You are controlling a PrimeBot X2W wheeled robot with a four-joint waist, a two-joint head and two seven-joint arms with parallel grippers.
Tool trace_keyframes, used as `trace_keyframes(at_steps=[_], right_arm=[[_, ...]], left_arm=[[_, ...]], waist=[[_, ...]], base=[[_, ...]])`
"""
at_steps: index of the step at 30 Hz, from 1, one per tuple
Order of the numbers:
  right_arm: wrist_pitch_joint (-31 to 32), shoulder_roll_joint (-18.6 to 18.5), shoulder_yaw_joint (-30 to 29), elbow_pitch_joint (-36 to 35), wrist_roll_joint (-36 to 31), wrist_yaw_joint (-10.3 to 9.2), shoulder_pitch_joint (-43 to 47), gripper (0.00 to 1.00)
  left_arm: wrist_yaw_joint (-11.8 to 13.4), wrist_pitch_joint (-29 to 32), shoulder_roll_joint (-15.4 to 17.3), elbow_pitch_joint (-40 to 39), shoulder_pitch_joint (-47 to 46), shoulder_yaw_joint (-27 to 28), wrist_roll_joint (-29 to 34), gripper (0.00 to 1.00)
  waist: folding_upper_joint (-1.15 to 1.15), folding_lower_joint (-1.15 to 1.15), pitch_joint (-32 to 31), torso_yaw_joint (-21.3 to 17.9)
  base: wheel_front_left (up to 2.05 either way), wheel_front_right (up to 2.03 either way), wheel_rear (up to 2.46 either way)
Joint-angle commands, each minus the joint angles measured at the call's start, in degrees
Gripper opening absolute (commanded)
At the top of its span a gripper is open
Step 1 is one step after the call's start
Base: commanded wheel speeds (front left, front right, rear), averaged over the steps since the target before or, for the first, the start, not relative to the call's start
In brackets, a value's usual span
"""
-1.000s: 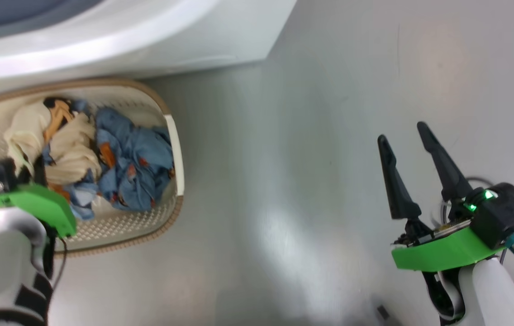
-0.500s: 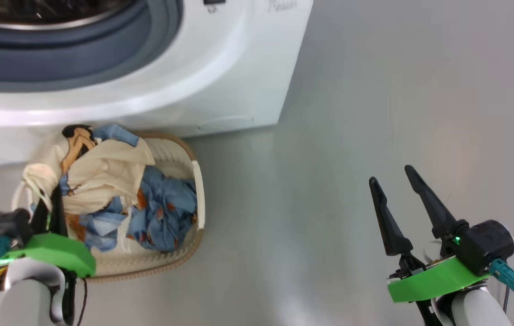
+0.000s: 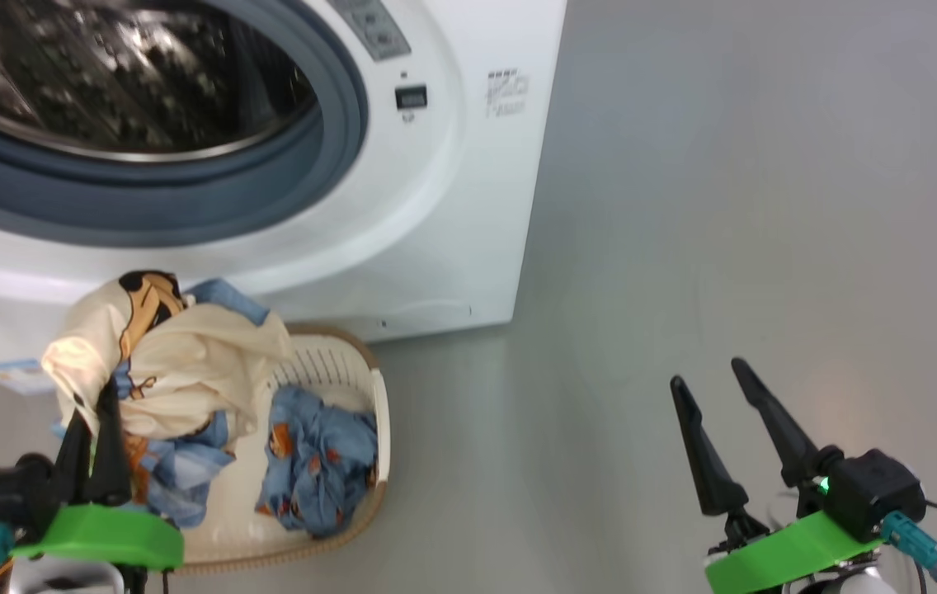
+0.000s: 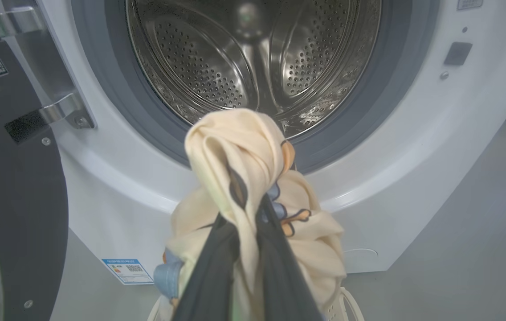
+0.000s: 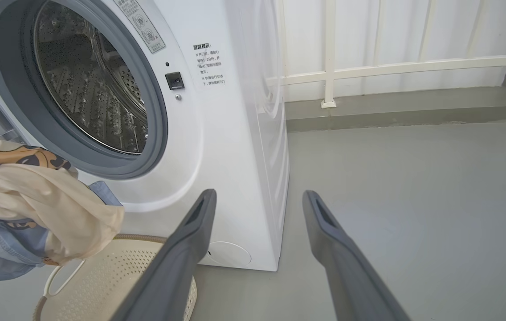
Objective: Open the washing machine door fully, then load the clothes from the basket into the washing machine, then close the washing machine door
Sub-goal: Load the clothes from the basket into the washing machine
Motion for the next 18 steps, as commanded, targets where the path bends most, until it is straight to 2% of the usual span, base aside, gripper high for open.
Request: trace_keyframes(at_steps=[1, 9, 18], right_arm=[[-0.27, 0.23, 1.84, -0.99, 0.44, 0.54, 0.81, 1.00], [-0.27, 0.34, 2.45, -0.10, 0.81, 0.54, 2.57, 1.00], [-0.27, 0.34, 2.91, 0.82, 1.02, 0.54, 4.56, 1.00]], left_arm=[[0.23, -0.38, 1.31, -2.27, 0.35, 2.22, 0.48, 0.00], [0.61, -0.38, -0.20, -8.71, 5.53, 3.70, 0.83, 0.00], [1.17, -0.38, -1.21, -11.50, 11.96, 4.49, 0.87, 0.00]], waist=[[0.00, 0.00, -3.95, -0.41], [0.00, 0.00, -9.37, -1.33], [0.00, 0.00, -14.35, -1.70]], base=[[0.00, 0.00, 0.00], [0.00, 0.00, 0.00], [0.00, 0.00, 0.00]])
